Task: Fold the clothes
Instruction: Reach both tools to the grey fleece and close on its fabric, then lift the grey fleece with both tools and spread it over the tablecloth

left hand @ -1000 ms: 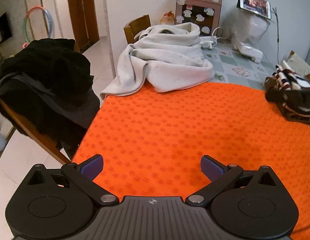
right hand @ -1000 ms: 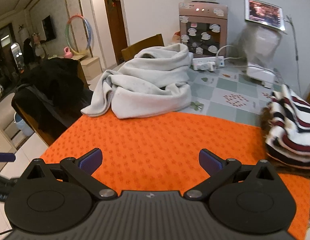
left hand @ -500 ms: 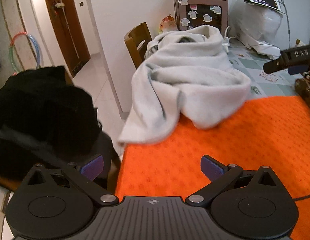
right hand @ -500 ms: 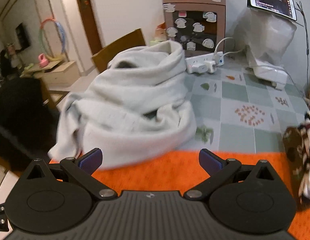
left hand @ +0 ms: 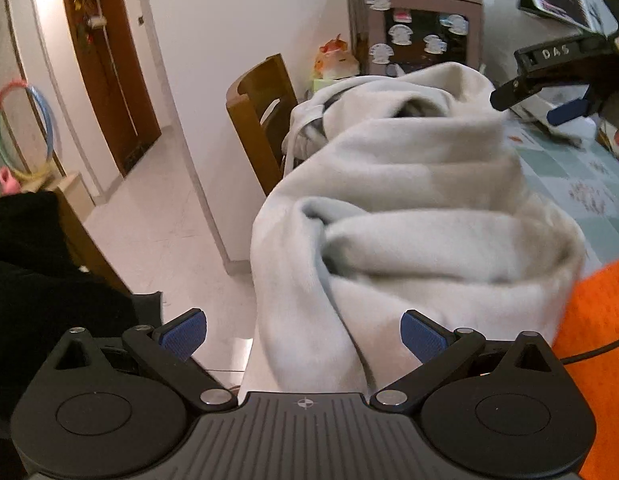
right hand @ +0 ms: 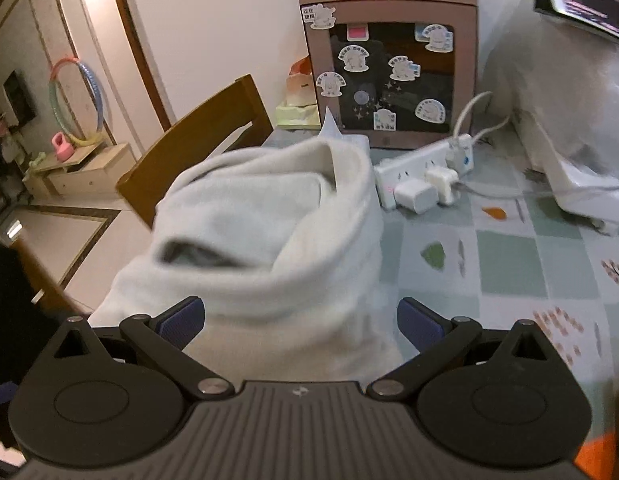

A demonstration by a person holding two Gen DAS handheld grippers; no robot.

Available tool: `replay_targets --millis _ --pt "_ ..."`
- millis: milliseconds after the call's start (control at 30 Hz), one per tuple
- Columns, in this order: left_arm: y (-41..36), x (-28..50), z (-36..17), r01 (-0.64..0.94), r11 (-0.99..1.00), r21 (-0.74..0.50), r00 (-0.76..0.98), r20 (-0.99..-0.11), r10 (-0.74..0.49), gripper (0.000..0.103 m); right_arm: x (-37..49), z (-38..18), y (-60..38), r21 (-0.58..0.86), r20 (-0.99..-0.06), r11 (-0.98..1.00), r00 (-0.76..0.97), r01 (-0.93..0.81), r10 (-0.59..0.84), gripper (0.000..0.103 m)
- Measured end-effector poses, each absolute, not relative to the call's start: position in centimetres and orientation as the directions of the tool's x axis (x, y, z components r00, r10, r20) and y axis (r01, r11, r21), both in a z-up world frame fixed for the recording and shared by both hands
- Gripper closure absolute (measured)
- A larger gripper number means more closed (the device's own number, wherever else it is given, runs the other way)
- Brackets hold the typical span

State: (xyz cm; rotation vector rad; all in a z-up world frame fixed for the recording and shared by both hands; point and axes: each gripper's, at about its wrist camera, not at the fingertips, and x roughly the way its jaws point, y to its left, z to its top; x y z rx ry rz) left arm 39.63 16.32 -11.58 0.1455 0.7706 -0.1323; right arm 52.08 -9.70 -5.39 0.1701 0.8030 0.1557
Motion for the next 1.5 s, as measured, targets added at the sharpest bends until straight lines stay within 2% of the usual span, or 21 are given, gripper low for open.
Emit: replay_targets --millis 267,367,400,433,467,500,533,633,733,867,1000,1400,1500 --pt "17.1 45.4 -15.1 0.115 0.983 -0.146 0.610 -0.770 -0.186 0.000 59.8 -8.3 -9.8 0.249 -0.723 0.965 0.647 -0.081 0.241 0.001" --pt "17.2 46.3 -16.4 0.072 0.976 -0.204 0.589 -0.781 -0.207 0.001 60.7 -9.4 -9.9 0.261 -0.733 0.962 0.631 -0.081 0.252 0.015" --pt "17.3 46.2 -16.4 0.060 0.975 -0.214 0.593 -0.778 -0.207 0.002 60.6 -9.5 -9.9 0.248 -0.734 0.966 0.635 -0.078 0.240 0.026" --pt "17.4 46.0 -16.5 0.048 0.973 -0.224 0.597 -0.775 -0.208 0.010 60.6 -9.6 -10.0 0.235 -0.734 0.969 0.640 -0.075 0.228 0.043" --pt "17.4 45.9 -16.4 0.036 0.973 -0.227 0.602 -0.772 -0.203 0.016 60.4 -9.7 -10.1 0.227 -0.732 0.971 0.645 -0.072 0.219 0.053" --pt "17.4 45.6 -16.2 0.026 0.975 -0.220 0.609 -0.770 -0.190 0.033 60.0 -9.6 -10.6 0.234 -0.725 0.970 0.652 -0.068 0.221 0.068" --pt "17.4 45.2 -15.9 0.018 0.976 -0.216 0.612 -0.769 -0.181 0.044 59.6 -9.5 -11.0 0.242 -0.718 0.968 0.660 -0.065 0.223 0.077" --pt "17.5 44.1 -15.0 -0.008 0.974 -0.226 0.618 -0.767 -0.173 0.058 58.2 -8.6 -11.8 0.254 -0.694 0.965 0.683 -0.066 0.230 0.088" --pt "17.6 42.7 -13.4 -0.028 0.972 -0.234 0.645 -0.747 -0.161 0.065 56.2 -6.9 -11.9 0.239 -0.666 0.967 0.709 -0.089 0.230 0.090" --pt "17.2 40.5 -10.4 -0.023 0.977 -0.214 0.704 -0.697 -0.136 0.068 52.7 -3.8 -12.4 0.242 -0.627 0.962 0.737 -0.124 0.253 0.093" --pt "16.5 37.4 -6.1 0.011 0.983 -0.181 0.782 -0.611 -0.121 0.070 48.2 0.5 -13.3 0.234 -0.575 0.957 0.770 -0.171 0.278 0.093" --pt "15.6 29.7 9.1 0.087 0.980 -0.181 0.909 -0.389 -0.152 0.072 34.9 16.0 -16.6 0.122 -0.419 0.951 0.853 -0.285 0.310 0.094" --pt "15.0 26.4 13.9 0.120 0.981 -0.150 0.943 -0.292 -0.160 0.072 31.6 19.9 -18.2 0.086 -0.384 0.950 0.870 -0.301 0.310 0.094"
